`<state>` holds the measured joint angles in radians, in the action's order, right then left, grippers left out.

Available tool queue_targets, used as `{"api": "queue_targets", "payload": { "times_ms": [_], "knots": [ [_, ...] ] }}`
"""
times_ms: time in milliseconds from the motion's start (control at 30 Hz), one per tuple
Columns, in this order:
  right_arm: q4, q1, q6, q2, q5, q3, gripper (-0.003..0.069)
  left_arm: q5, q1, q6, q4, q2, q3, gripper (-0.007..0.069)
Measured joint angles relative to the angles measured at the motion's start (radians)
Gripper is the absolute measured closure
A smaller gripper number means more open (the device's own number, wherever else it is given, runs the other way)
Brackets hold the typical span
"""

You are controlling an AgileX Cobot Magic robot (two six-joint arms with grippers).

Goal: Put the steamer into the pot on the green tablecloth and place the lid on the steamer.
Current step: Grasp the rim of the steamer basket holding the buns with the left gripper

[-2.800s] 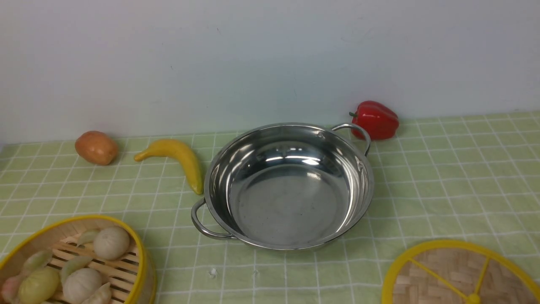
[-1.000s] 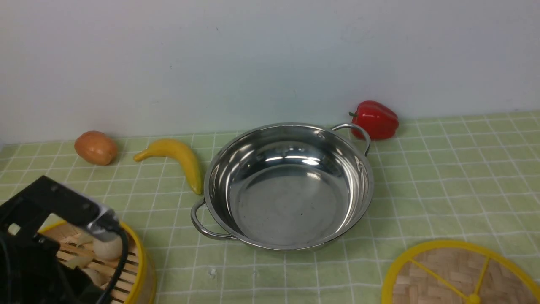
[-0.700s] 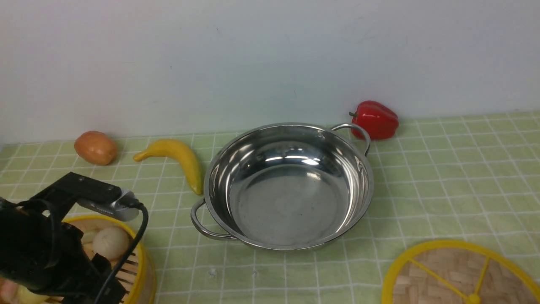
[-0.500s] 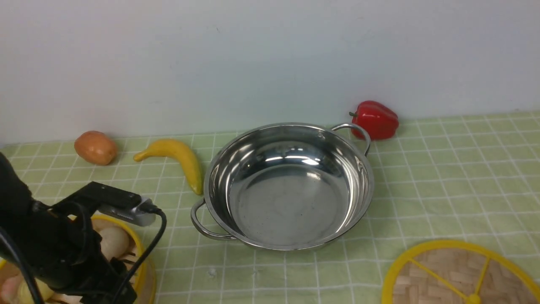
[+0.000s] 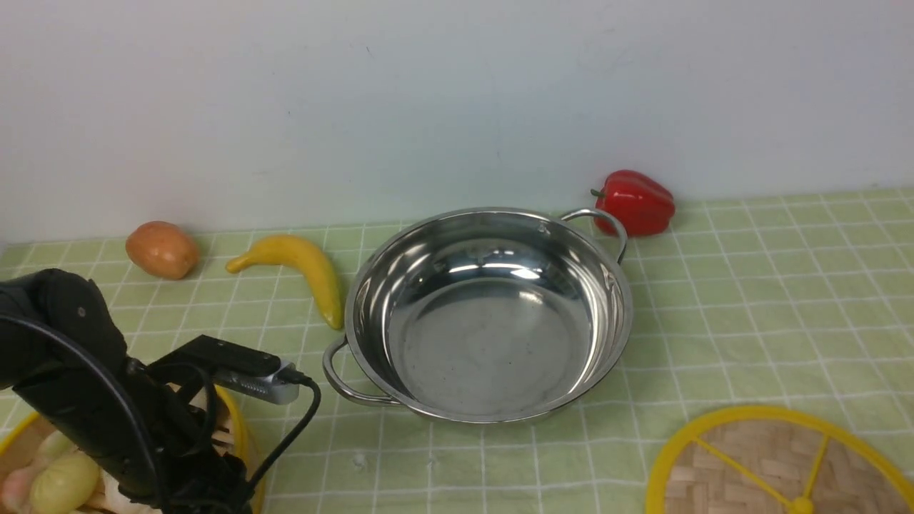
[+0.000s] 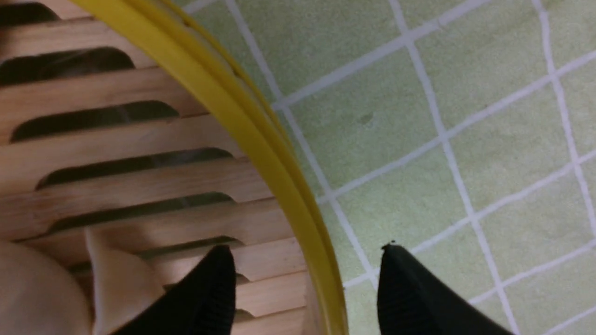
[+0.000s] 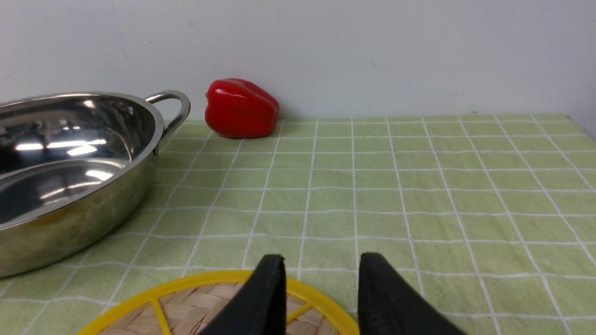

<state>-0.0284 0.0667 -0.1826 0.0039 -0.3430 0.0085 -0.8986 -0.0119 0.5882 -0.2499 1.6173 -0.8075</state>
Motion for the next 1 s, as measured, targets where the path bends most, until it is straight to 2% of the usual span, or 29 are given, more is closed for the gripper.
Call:
{"api": "queue_targets", "payload": {
  "times_ms": [200, 233, 300, 333, 400, 633, 800, 1000],
  "knots": [
    [0.0, 0.0, 0.0, 0.0, 0.0, 0.0, 0.0417, 0.016, -0.007, -0.003, -0.001, 0.037, -0.002, 0.0286],
    [0.0, 0.0, 0.0, 0.0, 0.0, 0.0, 0.0417, 0.018, -0.007, -0.016, -0.001, 0.039, -0.004, 0.0345],
    [0.0, 0.0, 0.0, 0.0, 0.0, 0.0, 0.0417, 0.018, -0.007, -0.028, -0.001, 0.04, -0.004, 0.0403],
    [0.0, 0.0, 0.0, 0.0, 0.0, 0.0, 0.0417, 0.014, -0.008, -0.046, -0.01, 0.043, -0.004, 0.0496],
    [0.0, 0.0, 0.0, 0.0, 0.0, 0.0, 0.0417, 0.008, -0.01, -0.081, -0.013, 0.043, -0.005, 0.0574],
    [0.0, 0.0, 0.0, 0.0, 0.0, 0.0, 0.0417, -0.048, -0.01, -0.107, 0.027, 0.043, -0.046, 0.0575],
    [0.0, 0.0, 0.0, 0.0, 0.0, 0.0, 0.0417, -0.149, -0.01, -0.143, 0.116, 0.008, -0.148, 0.0599],
    [0.0, 0.0, 0.0, 0.0, 0.0, 0.0, 0.0417, -0.252, -0.016, -0.145, 0.13, -0.066, -0.372, 0.0599]
  ]
}}
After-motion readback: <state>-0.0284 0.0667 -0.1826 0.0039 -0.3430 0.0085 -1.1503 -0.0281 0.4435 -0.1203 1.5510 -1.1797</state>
